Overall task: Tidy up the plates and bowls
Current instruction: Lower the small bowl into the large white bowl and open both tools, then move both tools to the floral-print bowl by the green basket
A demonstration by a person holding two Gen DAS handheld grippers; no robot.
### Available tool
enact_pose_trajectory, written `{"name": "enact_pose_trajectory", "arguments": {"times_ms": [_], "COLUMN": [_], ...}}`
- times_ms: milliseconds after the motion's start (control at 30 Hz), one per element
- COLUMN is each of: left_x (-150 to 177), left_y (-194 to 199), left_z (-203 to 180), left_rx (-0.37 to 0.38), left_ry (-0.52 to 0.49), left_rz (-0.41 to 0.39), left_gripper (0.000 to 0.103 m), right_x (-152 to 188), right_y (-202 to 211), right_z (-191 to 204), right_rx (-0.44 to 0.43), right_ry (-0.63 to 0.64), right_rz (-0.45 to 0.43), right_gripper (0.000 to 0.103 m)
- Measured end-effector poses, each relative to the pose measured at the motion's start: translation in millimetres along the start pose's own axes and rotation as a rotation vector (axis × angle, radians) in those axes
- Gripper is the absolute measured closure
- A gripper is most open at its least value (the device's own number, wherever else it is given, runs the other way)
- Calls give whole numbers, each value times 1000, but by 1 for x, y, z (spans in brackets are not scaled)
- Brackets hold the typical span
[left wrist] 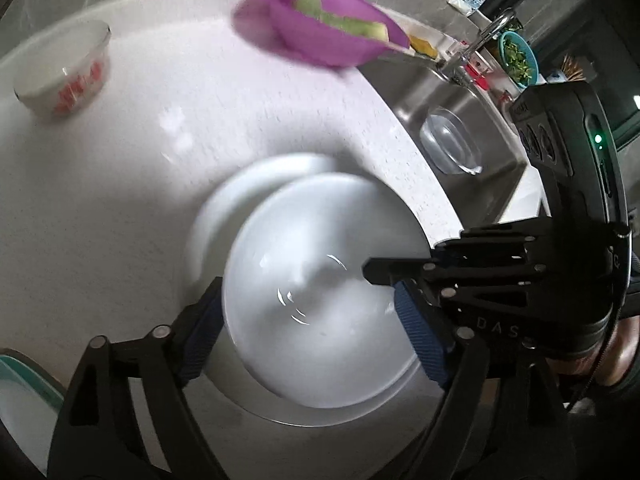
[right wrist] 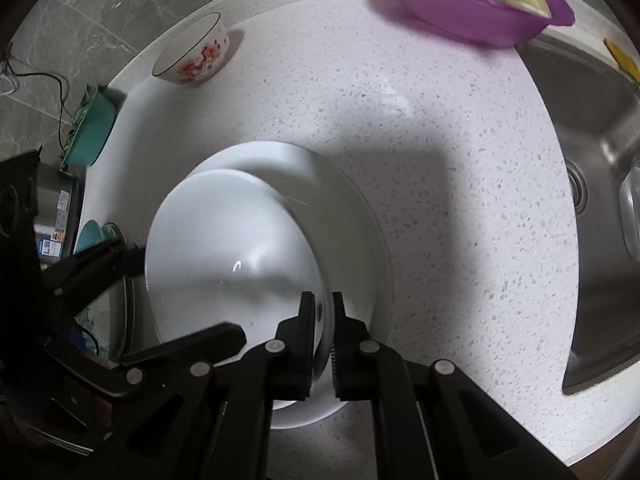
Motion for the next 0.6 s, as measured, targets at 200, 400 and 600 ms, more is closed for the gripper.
{"name": "enact_pose_trajectory", "arguments": {"times_ms": [200, 400, 600], "left_x": [-12, -16, -21], "left_y": [19, 36, 63], "left_z": [7, 22, 53], "left_rx": [-15, -23, -86], "left_ry": [11, 43, 41], "left_rz": [-37, -68, -134], "left_gripper": [0, 0, 0], "right_x": [3, 2, -8], "right_y": [2, -4, 10], "right_z": [2, 2, 20], "right_rx": [5, 43, 49], "right_ry": [12, 47, 108], "right_rz": [4, 3, -18], "right_gripper": [93, 94, 44]}}
Point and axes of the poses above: each gripper's, at about its wrist camera, not at the fingertips, and y roughly against the way its jaws point, z to its left, x to its underside, the point moved 9 cm from there along -y, roughly the way its jaws point, and after that the axes turned 14 degrees about -x, right-handed, at the moved point
